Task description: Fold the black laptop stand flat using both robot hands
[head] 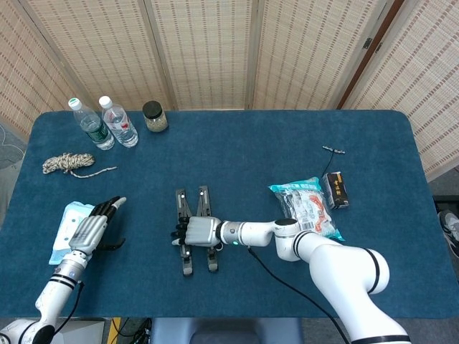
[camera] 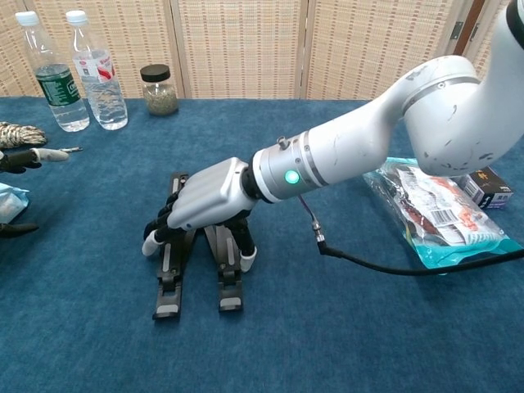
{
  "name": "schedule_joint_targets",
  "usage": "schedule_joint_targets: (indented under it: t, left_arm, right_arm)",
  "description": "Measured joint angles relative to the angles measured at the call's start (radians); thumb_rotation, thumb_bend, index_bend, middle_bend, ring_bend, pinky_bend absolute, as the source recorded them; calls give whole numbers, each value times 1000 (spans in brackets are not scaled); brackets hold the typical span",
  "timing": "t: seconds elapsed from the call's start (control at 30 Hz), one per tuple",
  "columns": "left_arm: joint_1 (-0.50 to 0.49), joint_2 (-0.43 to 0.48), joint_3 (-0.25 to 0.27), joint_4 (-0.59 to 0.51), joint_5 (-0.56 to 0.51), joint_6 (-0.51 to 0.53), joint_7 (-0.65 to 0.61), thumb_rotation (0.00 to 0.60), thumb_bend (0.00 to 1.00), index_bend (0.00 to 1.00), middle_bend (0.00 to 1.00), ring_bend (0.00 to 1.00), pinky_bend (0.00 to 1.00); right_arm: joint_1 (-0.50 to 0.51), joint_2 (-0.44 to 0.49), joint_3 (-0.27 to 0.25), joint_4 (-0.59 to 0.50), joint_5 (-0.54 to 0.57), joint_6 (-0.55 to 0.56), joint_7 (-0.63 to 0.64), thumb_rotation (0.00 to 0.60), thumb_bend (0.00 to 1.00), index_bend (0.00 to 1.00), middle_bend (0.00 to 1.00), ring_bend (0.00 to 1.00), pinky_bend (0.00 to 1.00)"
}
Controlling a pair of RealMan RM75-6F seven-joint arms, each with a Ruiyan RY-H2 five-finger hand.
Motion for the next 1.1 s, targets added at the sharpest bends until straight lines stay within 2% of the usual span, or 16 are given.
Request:
schedule_joint_targets:
  t: [0.4,0.53,0.8,0.93,1.0,1.1]
  left_arm:
    - [6,-2,-1,-2,14,3,-4,600,268,0,0,0,0]
    - [8,-2,0,-2,17,4,-7,600,268,0,0,0,0]
    - [11,-4,-1,2,21,2,-11,600,268,0,0,0,0]
    - [8,-6,-2,4,22,-3,-10,600,268,0,0,0,0]
    - [8,-7,-3,3,22,-3,-9,600,268,0,0,0,0]
    - [7,-6,-6,-1,25,-1,-7,600,268,0,0,0,0]
  right_arm:
    - [-8,-39,-7,63,13,56,11,600,167,3,321,0,0]
    - [-12,-54,-10,87,15,74,19,600,196,52,401,2,0]
    - [-34,-84,-7,143,24,128,32,600,231,135,548,126,0]
    - [-43,-96,-12,165,27,137,40,600,231,135,520,130,0]
    - [-44,-97,-13,164,30,135,39,600,230,125,413,86,0]
    - [-47,-93,-5,152,42,133,33,600,225,21,162,2,0]
